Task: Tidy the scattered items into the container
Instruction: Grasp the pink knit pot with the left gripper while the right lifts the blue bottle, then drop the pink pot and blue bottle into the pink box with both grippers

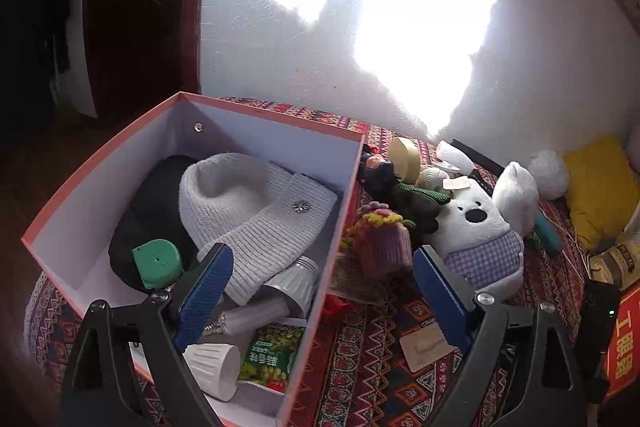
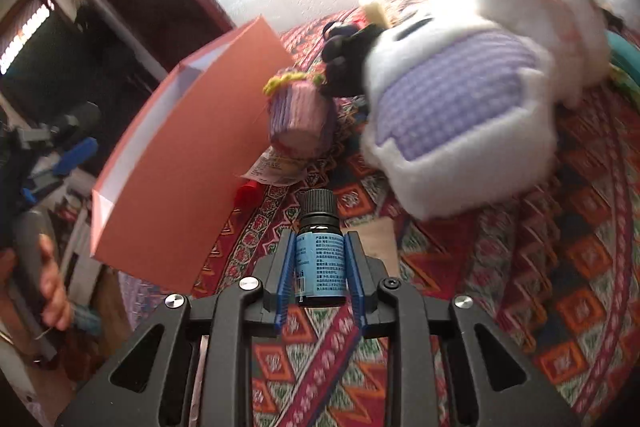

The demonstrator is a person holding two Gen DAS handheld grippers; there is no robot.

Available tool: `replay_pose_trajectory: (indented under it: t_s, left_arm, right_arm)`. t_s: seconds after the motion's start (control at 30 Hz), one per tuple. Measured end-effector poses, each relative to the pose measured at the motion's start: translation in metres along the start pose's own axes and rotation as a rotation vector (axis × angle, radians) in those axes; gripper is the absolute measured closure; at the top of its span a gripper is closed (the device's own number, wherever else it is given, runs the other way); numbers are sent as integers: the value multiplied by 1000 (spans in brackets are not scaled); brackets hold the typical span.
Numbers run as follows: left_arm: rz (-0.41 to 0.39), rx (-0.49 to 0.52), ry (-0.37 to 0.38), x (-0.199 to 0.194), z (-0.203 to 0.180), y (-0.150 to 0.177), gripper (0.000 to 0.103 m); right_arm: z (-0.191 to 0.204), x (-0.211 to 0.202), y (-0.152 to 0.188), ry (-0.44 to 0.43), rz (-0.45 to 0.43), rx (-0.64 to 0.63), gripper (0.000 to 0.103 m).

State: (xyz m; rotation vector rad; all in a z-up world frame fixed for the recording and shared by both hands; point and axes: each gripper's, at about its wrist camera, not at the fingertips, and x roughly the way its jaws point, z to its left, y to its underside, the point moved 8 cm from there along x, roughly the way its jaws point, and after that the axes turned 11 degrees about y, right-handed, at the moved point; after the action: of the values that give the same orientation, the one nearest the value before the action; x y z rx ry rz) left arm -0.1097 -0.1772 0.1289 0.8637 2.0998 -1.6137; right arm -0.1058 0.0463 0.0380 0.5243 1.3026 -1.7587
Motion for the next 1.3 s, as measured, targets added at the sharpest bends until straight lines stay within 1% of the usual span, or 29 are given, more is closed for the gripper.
replay_pose_trajectory:
  t_s: [0.1, 0.17, 0.23, 0.33, 0.4, 0.47, 0.57, 0.6, 0.63, 0.67, 0.7, 0.73, 0.77, 0.83, 0.9, 1.0, 1.07, 1.17, 1.23, 1.3]
  left_arm:
    - [46, 67, 12, 20, -38, 16, 11]
    - [79, 100, -3, 40, -60, 29, 11]
    - [111, 110, -14, 65, -75, 34, 11]
    - [177, 60, -47, 108, -76, 32, 11]
    - [223, 19, -78, 136, -70, 30, 11]
    - [257, 16, -143, 163, -60, 28, 11]
    - [319, 3, -220, 200, -40, 31, 11]
    - [350, -15, -228, 211, -33, 35, 13]
    - [387, -36, -219, 223, -28, 42, 26]
    - [416, -53, -212, 230, -24, 48, 34]
    - [417, -57, -216, 230, -22, 50, 43]
    - [396, -57, -211, 223, -22, 48, 45]
    - [380, -67, -186, 215, -24, 46, 45]
    - [358, -88, -104, 190, -33, 43, 45]
    - [313, -86, -35, 152, -41, 37, 45]
    - [202, -102, 49, 78, -40, 20, 45]
    - [103, -127, 74, 24, -27, 4, 45]
    - [-19, -169, 89, -35, -2, -15, 45]
    - [-67, -179, 73, -55, 14, -23, 45]
    - [-94, -185, 49, -66, 33, -25, 45]
  right_arm:
    - [-44, -47, 6, -37, -82, 132, 80]
    - [-63, -68, -2, -40, -130, 179, 80]
    - [-72, -82, -16, -68, -180, 205, 80]
    - [-80, -89, -30, -106, -206, 229, 80]
    - [-85, -87, -35, -111, -206, 237, 80]
    - [-86, -84, -41, -114, -202, 239, 80]
    - [-83, -75, -47, -102, -197, 228, 80]
    - [-84, -67, -49, -102, -194, 227, 80]
    - [-86, -60, -52, -103, -189, 230, 80]
    - [-86, -57, -51, -102, -183, 233, 80]
    - [-85, -54, -50, -99, -173, 230, 80]
    - [-83, -53, -50, -95, -164, 223, 80]
    - [-81, -52, -49, -93, -161, 215, 80]
    - [-78, -55, -49, -94, -164, 201, 80]
    - [-76, -57, -48, -93, -172, 194, 80]
    - [-76, -56, -45, -88, -169, 198, 80]
    - [-75, -55, -43, -85, -164, 198, 80]
    - [-71, -51, -42, -76, -151, 199, 80]
    - [-65, -48, -41, -70, -143, 201, 80]
    - [-54, -48, -42, -65, -140, 197, 80]
